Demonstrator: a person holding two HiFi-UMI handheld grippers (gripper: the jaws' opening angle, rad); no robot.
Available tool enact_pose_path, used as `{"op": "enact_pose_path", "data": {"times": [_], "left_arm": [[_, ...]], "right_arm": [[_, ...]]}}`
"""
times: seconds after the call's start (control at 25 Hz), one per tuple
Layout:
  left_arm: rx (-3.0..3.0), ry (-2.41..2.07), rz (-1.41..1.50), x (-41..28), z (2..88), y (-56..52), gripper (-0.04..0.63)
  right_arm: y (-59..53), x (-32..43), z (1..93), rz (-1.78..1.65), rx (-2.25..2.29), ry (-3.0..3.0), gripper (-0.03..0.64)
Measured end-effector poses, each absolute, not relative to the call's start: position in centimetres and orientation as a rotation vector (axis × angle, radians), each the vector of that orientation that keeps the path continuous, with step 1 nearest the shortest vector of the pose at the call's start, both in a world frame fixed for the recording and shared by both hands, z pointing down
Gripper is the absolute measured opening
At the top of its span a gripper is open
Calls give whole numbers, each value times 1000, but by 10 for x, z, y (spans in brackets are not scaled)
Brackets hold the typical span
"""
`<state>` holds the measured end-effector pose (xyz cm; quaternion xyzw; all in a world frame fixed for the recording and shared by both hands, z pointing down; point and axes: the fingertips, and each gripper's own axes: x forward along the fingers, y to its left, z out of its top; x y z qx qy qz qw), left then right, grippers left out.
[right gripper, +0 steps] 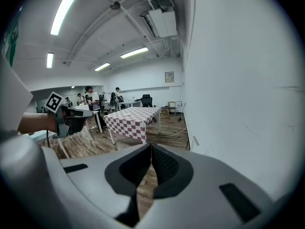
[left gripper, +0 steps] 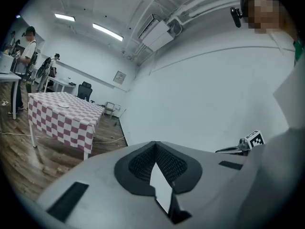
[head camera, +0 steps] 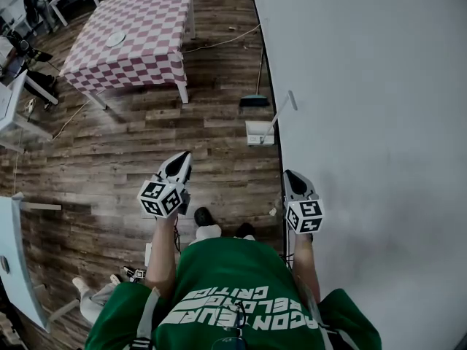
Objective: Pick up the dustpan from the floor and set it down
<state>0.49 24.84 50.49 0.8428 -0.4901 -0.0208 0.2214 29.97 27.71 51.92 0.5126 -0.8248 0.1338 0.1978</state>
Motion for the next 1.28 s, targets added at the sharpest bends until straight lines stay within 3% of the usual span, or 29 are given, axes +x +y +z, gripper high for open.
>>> {"op": "enact_pose_path", "data": {"times": [0.68,1.28], "left_arm": [[2346,-1265,-84,-70,515,210,3],[2390,-1177,-12,-67,526,142,3]], "right_arm": [[256,216,522,349,1477,-2247,9],[192,225,535,385,1577,-2189,9]]}}
